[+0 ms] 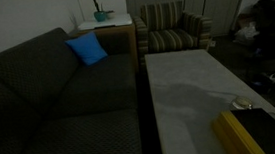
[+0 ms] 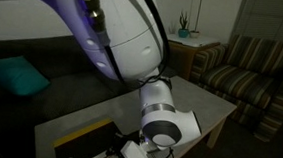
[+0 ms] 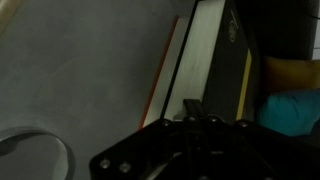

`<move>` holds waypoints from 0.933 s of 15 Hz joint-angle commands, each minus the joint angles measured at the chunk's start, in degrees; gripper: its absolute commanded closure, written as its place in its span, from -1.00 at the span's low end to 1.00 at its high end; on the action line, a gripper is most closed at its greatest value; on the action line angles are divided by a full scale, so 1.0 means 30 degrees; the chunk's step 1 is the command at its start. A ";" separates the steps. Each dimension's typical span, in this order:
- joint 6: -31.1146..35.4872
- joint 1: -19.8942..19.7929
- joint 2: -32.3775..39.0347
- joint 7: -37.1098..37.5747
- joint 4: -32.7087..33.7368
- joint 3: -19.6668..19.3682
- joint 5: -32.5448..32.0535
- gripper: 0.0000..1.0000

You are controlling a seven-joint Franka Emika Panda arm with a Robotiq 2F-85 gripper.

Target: Place the lid of the silver container on the table, open the black book, then close the container

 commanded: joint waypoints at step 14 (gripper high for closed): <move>-0.0125 -0.0461 0.0030 -0.0262 -0.0378 -0.0263 0.3013 1.00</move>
